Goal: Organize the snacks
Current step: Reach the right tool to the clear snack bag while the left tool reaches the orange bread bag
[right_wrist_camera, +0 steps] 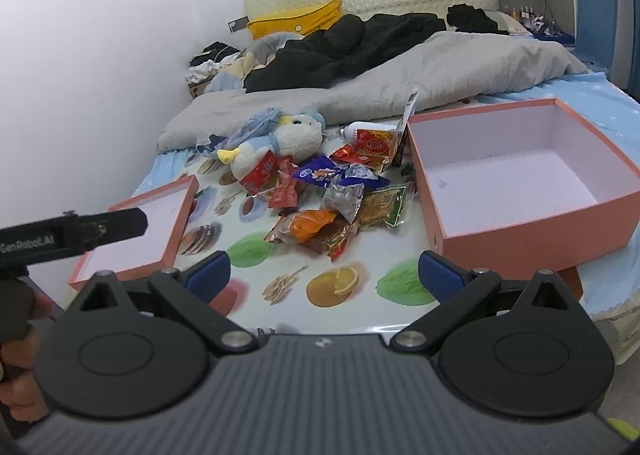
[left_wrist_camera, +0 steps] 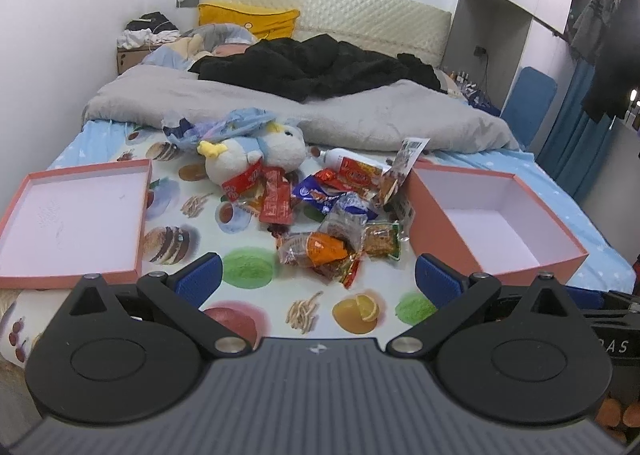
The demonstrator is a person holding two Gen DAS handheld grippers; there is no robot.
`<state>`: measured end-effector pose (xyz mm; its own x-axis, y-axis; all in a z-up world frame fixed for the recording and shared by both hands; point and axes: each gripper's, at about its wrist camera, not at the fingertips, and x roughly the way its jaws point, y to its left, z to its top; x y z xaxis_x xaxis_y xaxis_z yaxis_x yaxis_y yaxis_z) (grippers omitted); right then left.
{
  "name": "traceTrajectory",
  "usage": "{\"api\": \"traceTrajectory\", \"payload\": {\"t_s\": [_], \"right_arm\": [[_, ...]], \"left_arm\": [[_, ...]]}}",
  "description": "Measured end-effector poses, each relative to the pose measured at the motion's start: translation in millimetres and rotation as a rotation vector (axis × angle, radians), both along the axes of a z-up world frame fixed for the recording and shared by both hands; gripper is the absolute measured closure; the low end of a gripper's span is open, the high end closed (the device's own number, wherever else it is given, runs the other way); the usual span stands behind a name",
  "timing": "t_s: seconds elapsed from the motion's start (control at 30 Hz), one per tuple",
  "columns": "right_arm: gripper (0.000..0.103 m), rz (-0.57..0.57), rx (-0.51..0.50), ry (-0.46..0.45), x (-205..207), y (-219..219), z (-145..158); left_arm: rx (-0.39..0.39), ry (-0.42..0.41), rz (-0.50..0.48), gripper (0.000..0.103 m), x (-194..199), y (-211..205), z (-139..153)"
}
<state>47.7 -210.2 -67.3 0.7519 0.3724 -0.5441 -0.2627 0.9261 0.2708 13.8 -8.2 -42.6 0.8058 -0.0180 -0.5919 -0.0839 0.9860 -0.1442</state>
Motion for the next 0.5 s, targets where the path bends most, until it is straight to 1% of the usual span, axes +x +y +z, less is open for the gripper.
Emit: {"api": "traceTrajectory", "payload": {"t_s": [0.07,0.17,0.2,0.33,0.5], "right_arm": [[0.001,-0.005,-0.007,0.005,3,1,-5],[0.0,0.011,0.026,0.033,11,1,-13],[0.0,0.004,0.017,0.039,14,3,-16],[0.0,-0.003,-0.022,0.022,24,11,-23],[0.0,-0.001,-0.017,0.025,45,19,-30]], "left_arm": [[0.009,0.008,0.009,0.0,4,2,-5],[0.006,0.018,0.018,0.0,12,8,-13],[0.004,0.025,0.021,0.0,16,10,-17],[-0.002,0.046,0.031,0.0,36,20,-32],[0.017,0.063,0.039,0.0,64,28,-51]]}}
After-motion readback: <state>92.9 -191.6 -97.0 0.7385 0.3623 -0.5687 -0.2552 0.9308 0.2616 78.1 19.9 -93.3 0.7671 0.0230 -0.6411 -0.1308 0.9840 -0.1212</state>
